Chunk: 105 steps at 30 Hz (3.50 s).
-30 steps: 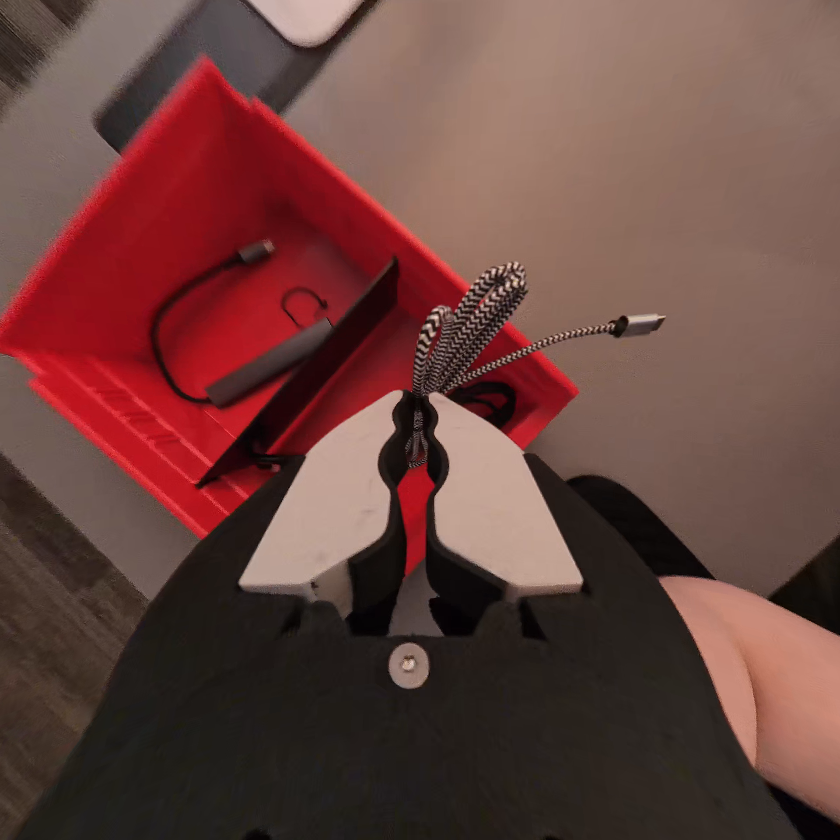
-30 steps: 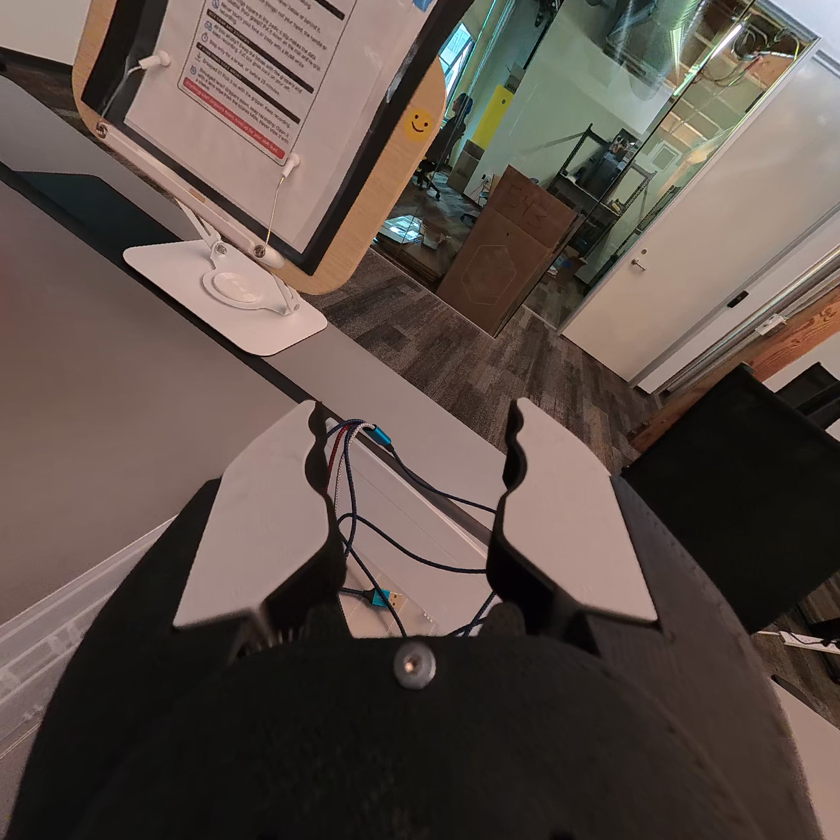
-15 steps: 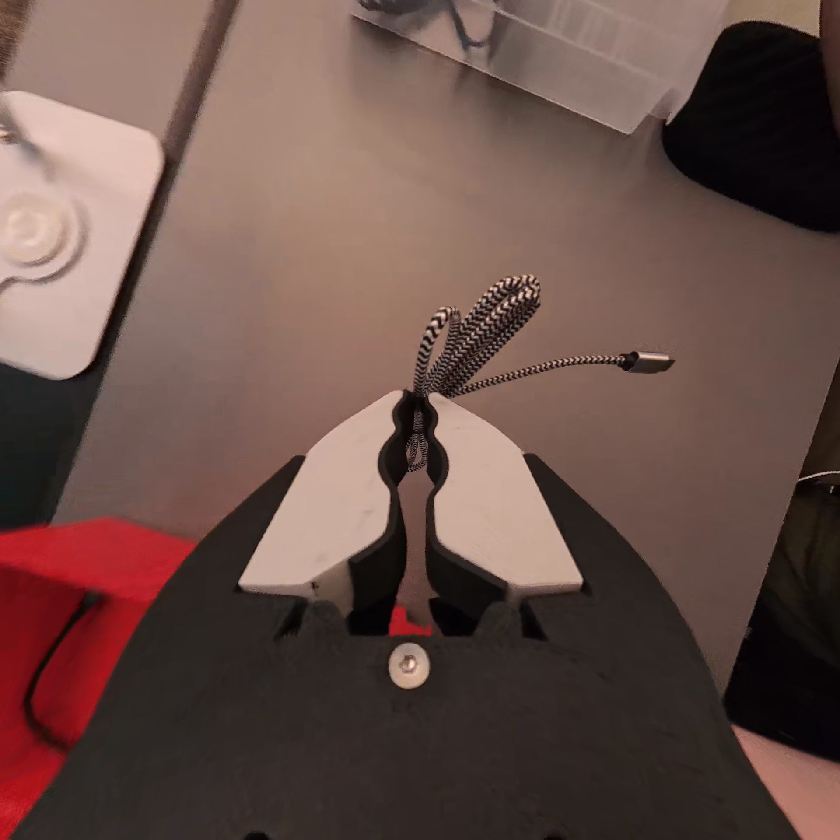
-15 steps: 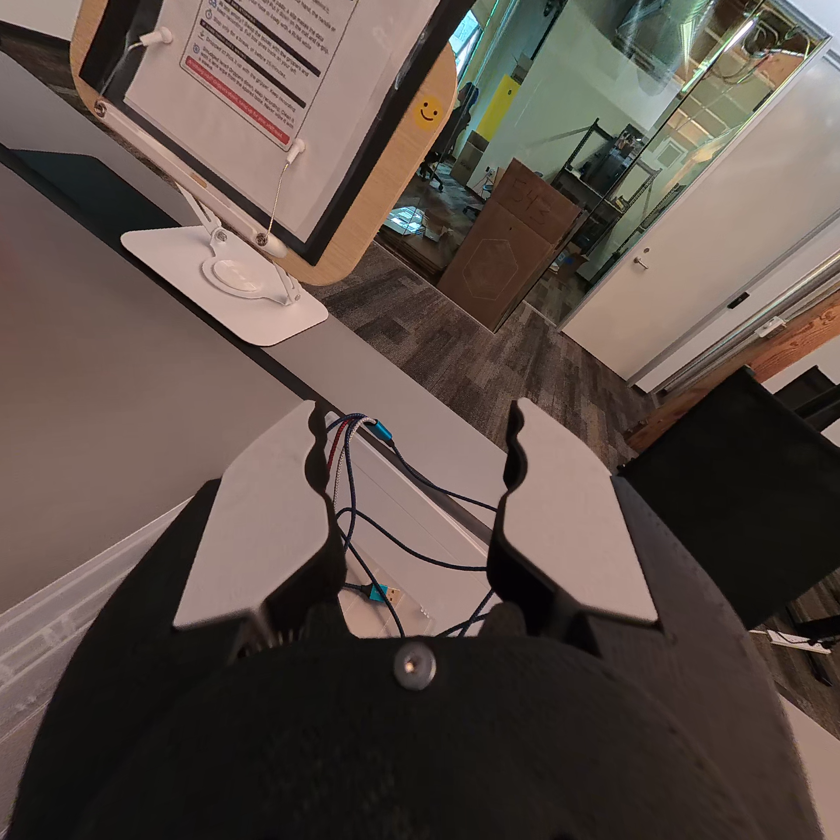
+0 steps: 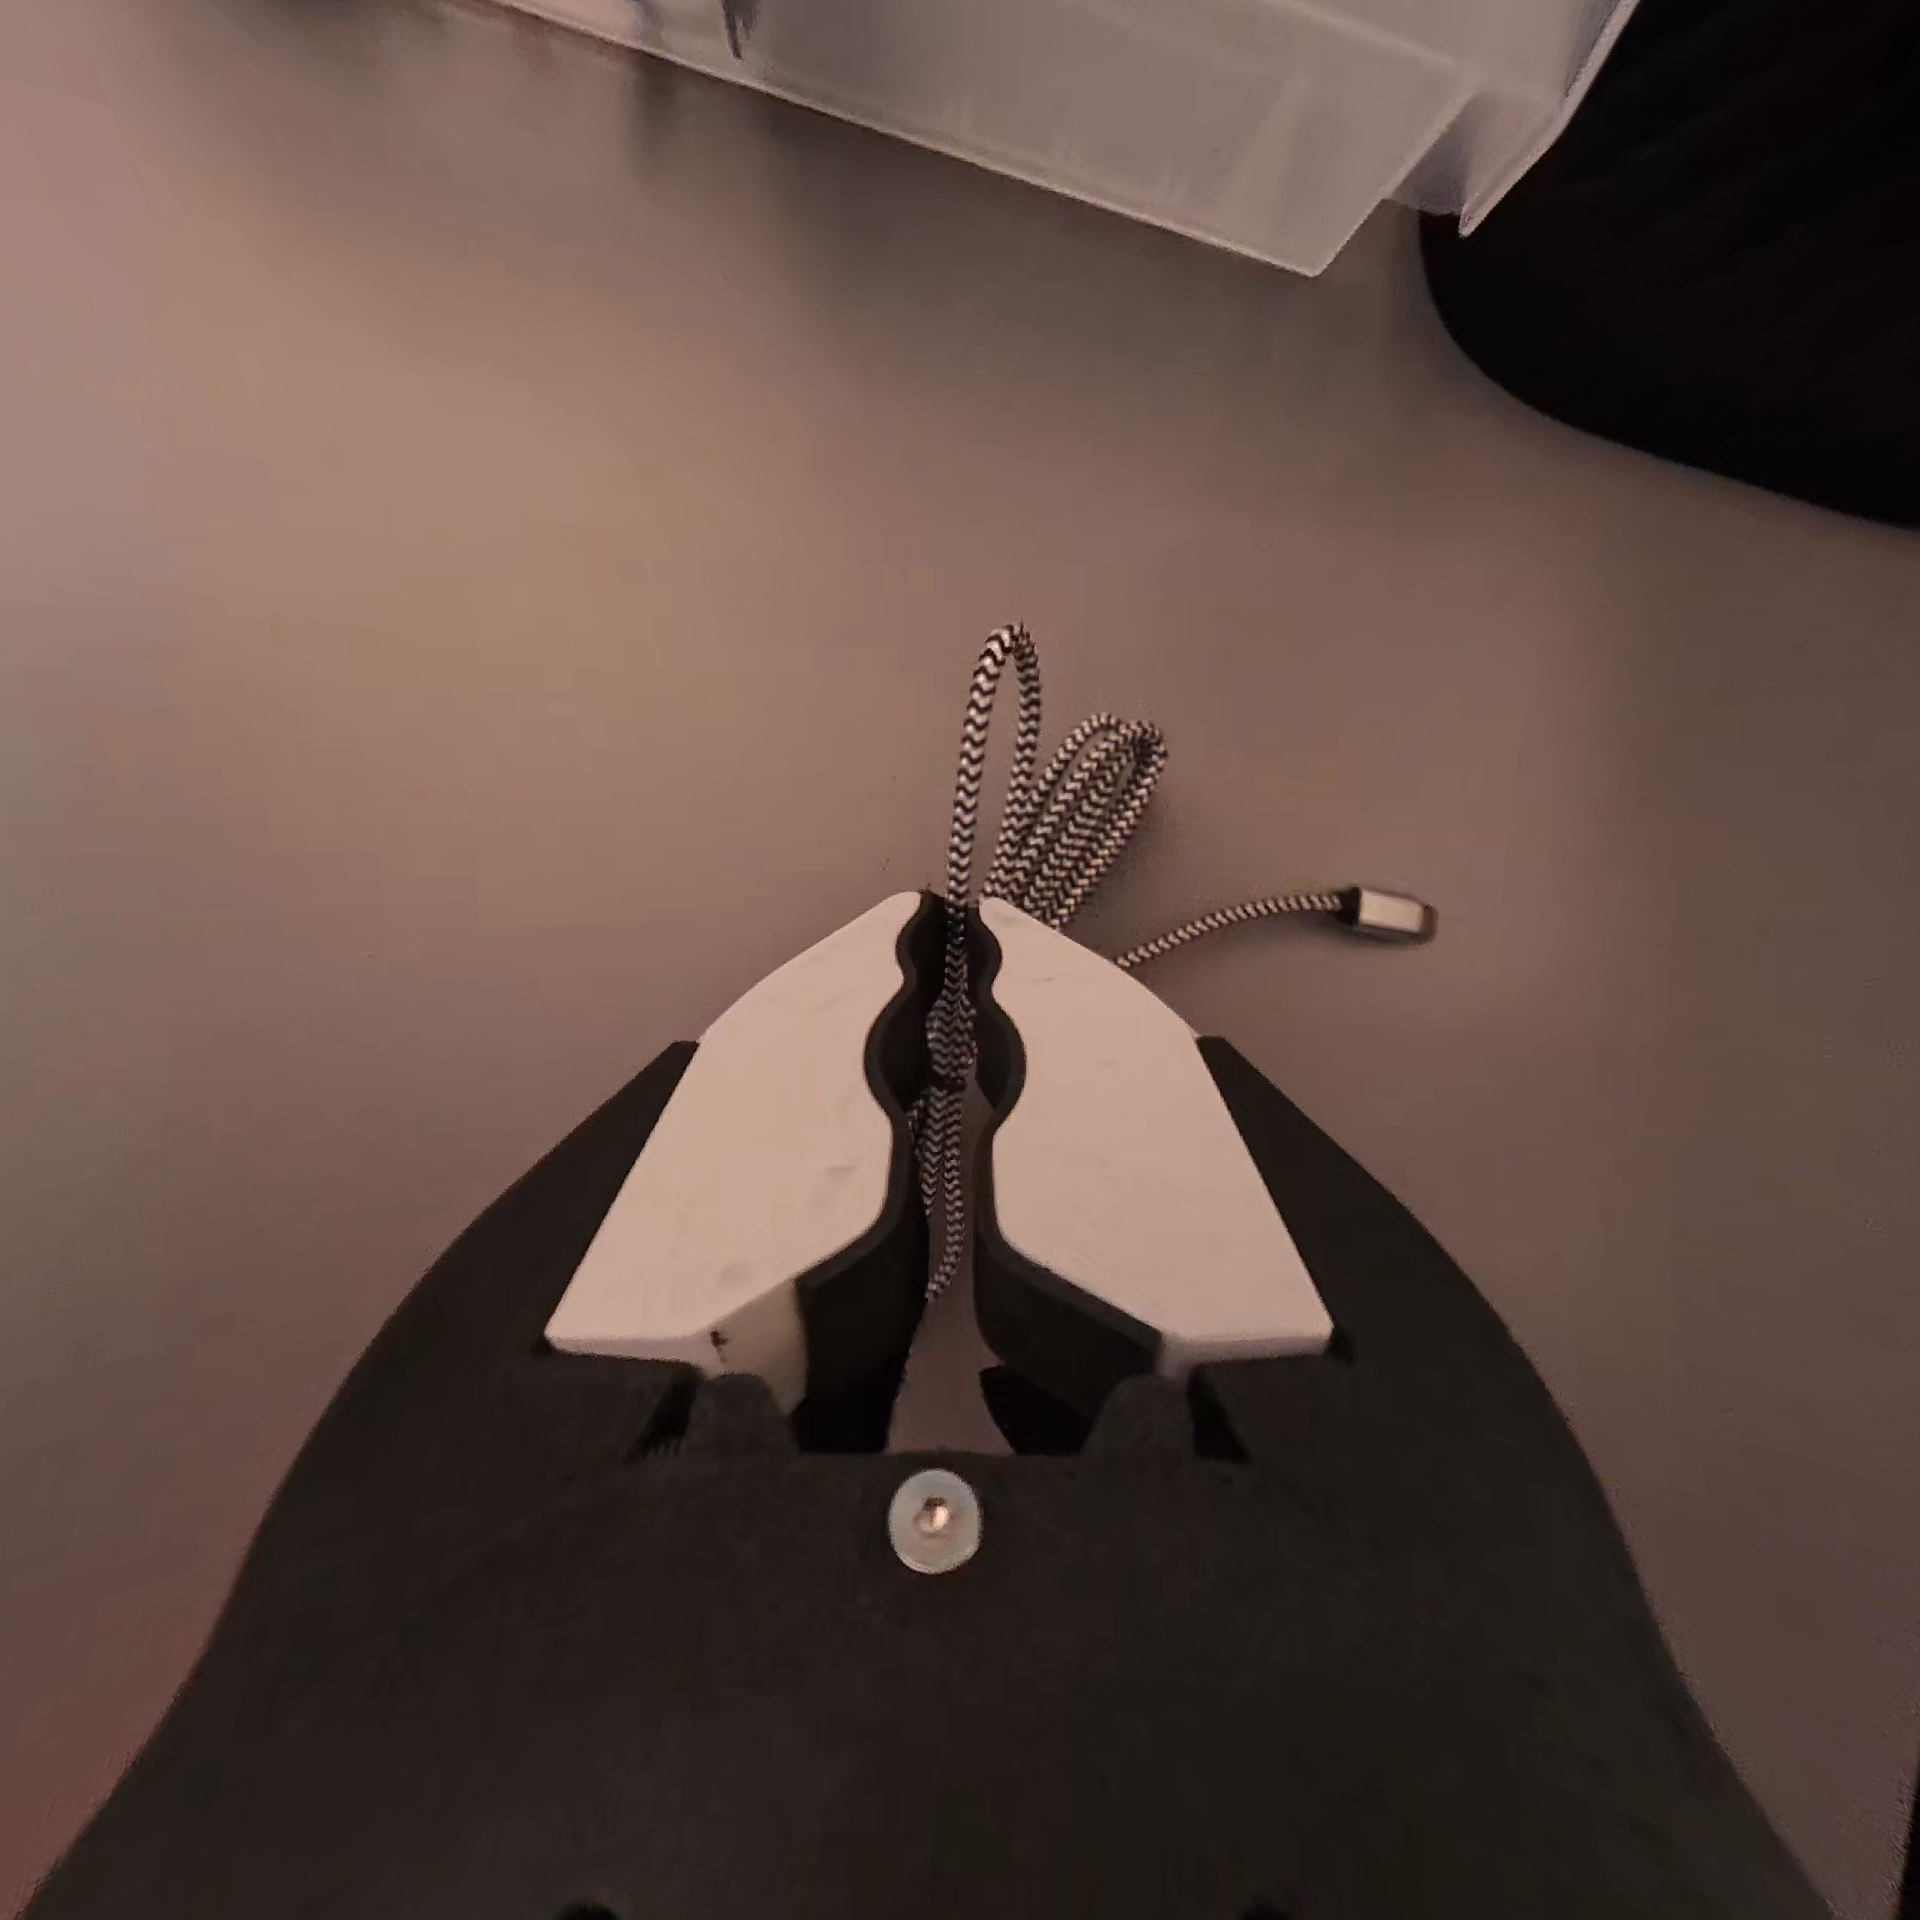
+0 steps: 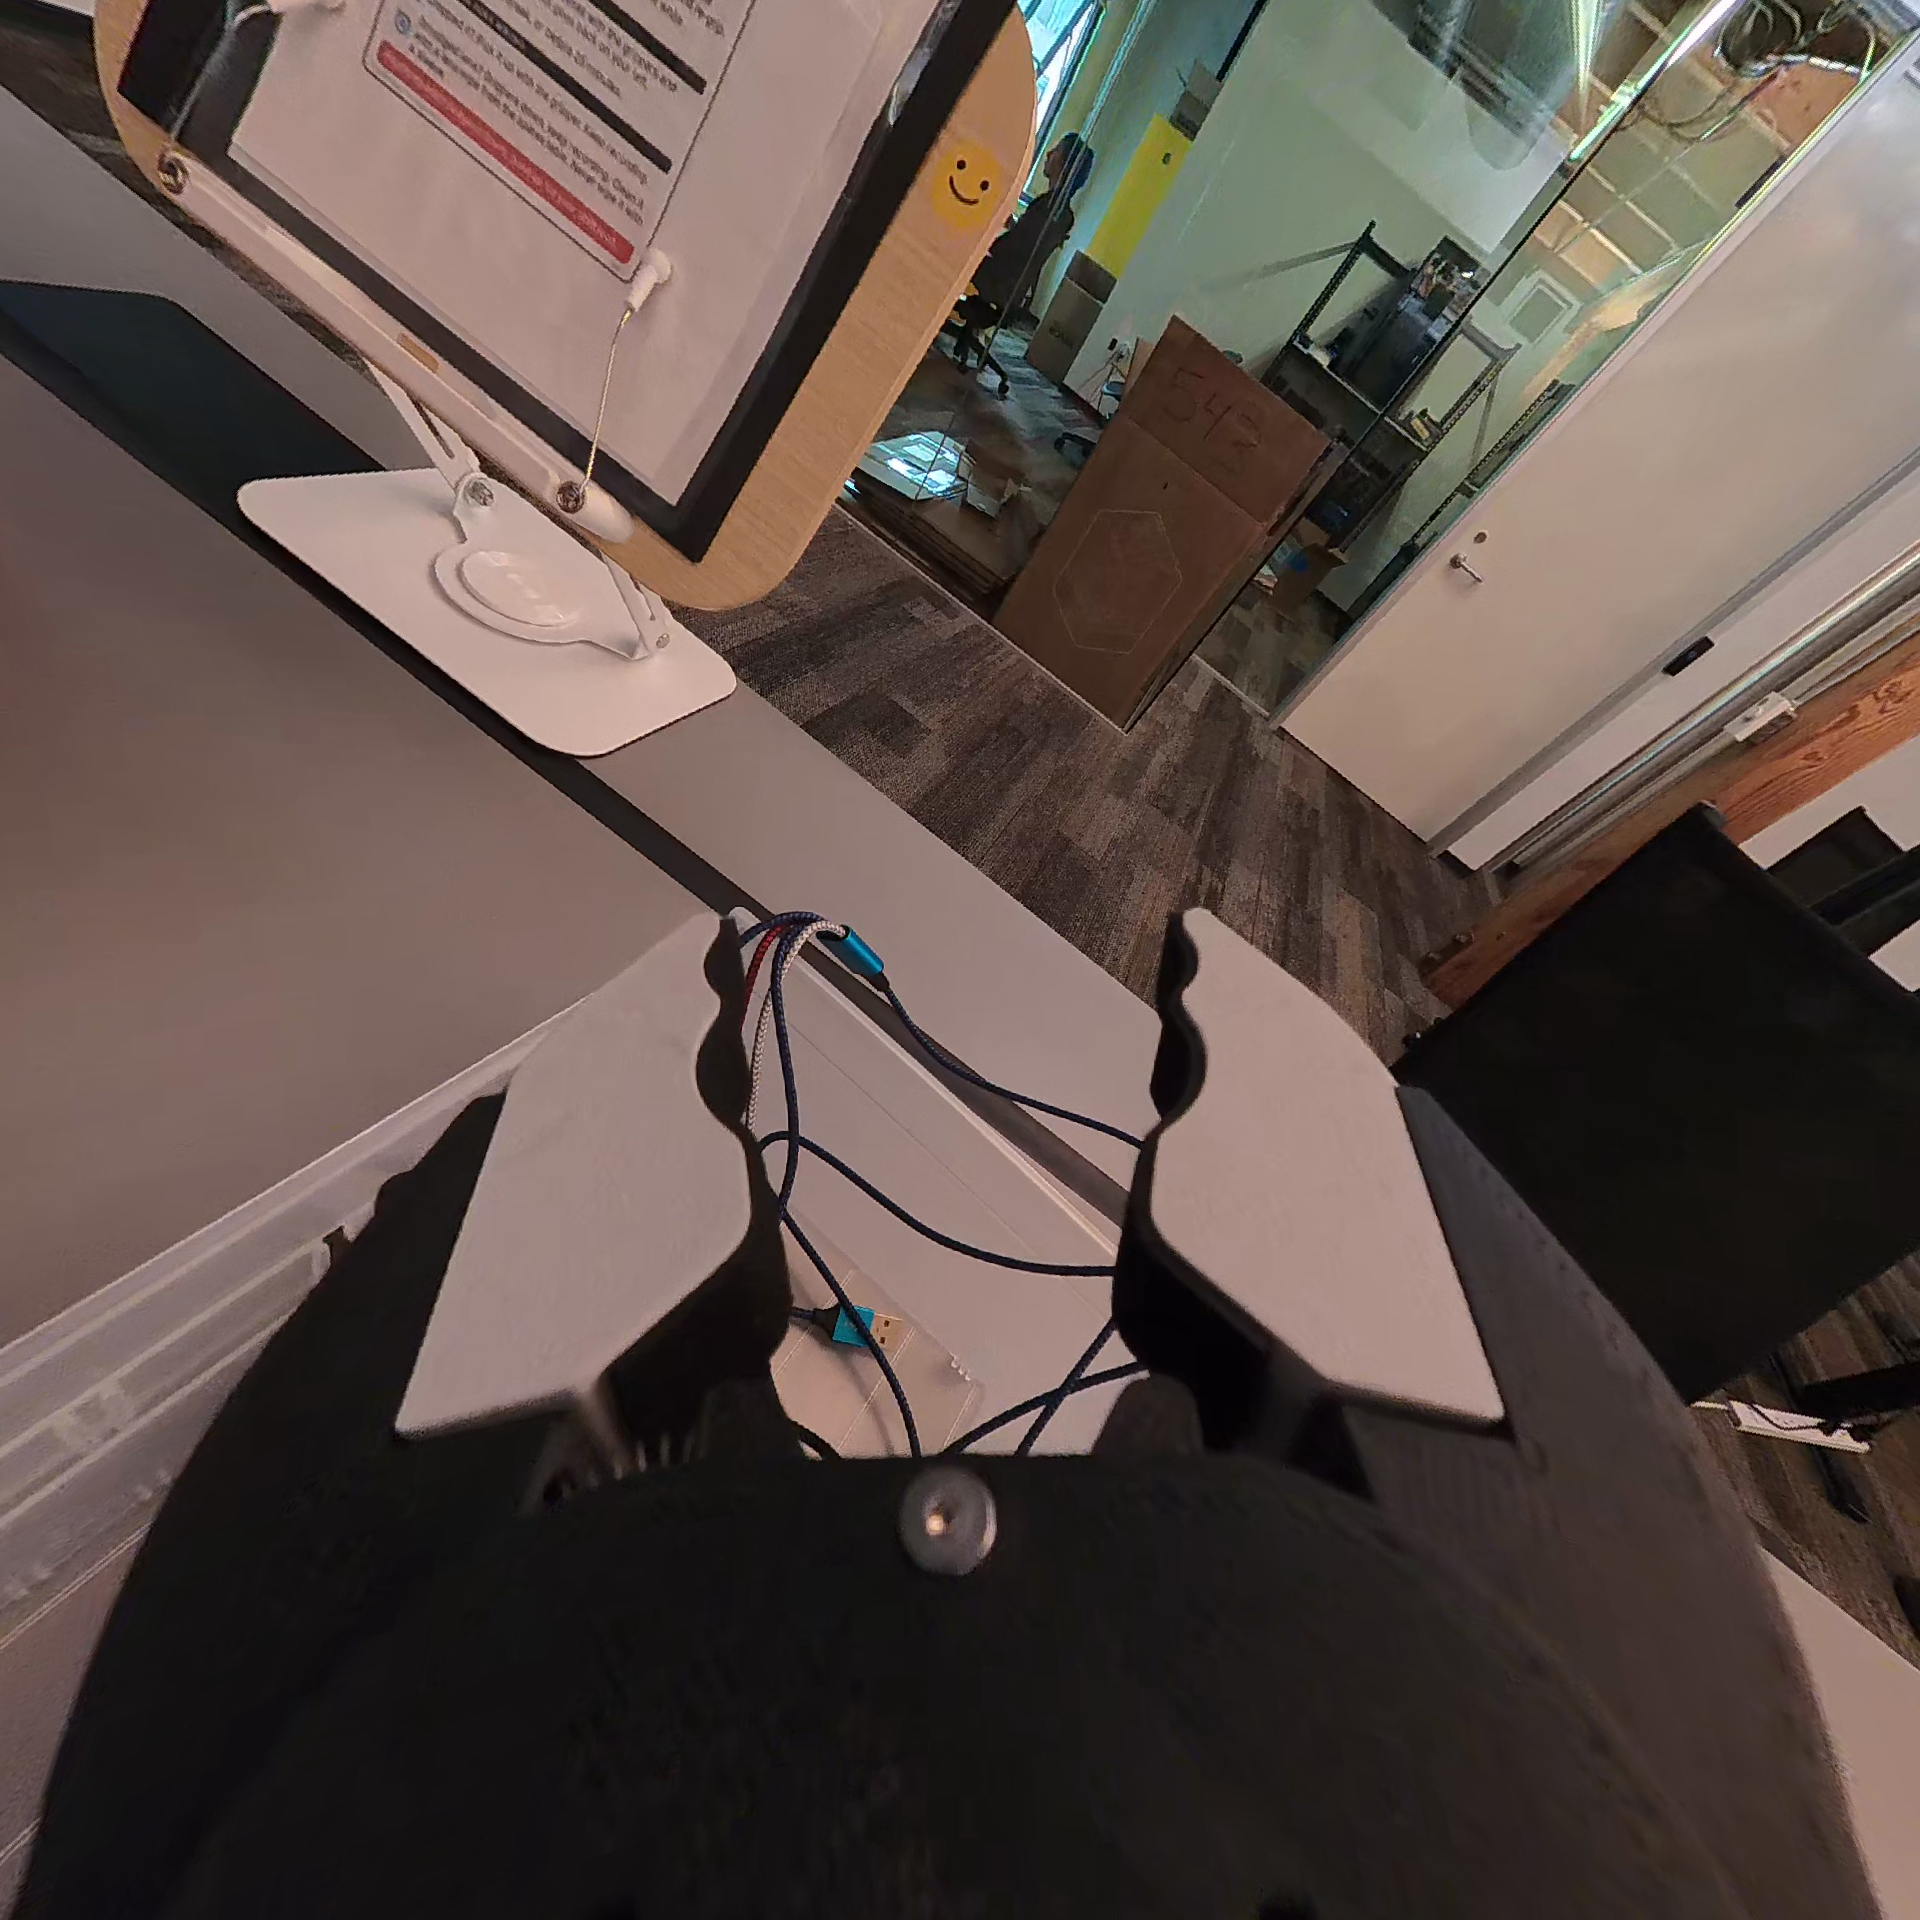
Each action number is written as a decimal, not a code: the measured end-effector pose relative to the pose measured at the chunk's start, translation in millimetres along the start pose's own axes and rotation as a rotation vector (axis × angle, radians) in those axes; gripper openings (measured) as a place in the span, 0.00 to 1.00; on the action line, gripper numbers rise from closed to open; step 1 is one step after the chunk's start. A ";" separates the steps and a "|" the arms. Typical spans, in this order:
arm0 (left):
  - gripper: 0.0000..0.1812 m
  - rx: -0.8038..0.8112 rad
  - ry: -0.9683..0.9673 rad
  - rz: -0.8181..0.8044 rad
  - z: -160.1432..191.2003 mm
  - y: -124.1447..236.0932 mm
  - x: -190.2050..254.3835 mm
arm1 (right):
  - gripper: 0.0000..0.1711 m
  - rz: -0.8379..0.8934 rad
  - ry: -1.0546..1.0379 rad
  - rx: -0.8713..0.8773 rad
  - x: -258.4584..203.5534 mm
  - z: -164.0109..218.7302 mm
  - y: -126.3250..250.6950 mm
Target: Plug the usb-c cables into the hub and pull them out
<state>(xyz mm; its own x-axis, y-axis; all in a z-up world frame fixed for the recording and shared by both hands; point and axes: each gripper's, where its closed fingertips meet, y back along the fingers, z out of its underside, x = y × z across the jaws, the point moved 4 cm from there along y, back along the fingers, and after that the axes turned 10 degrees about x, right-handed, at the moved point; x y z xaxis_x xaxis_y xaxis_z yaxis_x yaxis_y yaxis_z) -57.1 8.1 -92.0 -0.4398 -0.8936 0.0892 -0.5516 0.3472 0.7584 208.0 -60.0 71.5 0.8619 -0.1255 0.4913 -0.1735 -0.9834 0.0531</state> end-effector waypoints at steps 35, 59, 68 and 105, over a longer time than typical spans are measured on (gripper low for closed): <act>0.28 -0.036 0.391 -0.174 202.0 241.3 -56.3 | 0.45 -0.053 0.038 -0.092 -11.8 17.6 -11.2; 0.14 -0.350 0.537 -0.010 253.8 194.8 -65.9 | 0.46 -0.100 0.034 -0.144 -17.0 31.7 -13.5; 0.09 -0.330 0.476 -0.125 228.5 219.7 -64.4 | 0.45 -0.100 0.027 -0.146 -15.3 33.8 -12.0; 0.04 -0.384 -0.298 -0.014 24.1 -23.0 58.3 | 0.45 -0.156 0.038 -0.198 -21.2 46.1 -16.1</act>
<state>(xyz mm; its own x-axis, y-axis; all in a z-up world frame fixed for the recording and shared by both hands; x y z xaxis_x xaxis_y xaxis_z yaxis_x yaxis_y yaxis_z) -87.1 -45.2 -119.8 -0.6489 -0.7577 -0.0694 -0.2825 0.1552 0.9466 214.5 -47.6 20.2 0.8679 0.0344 0.4956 -0.1330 -0.9450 0.2986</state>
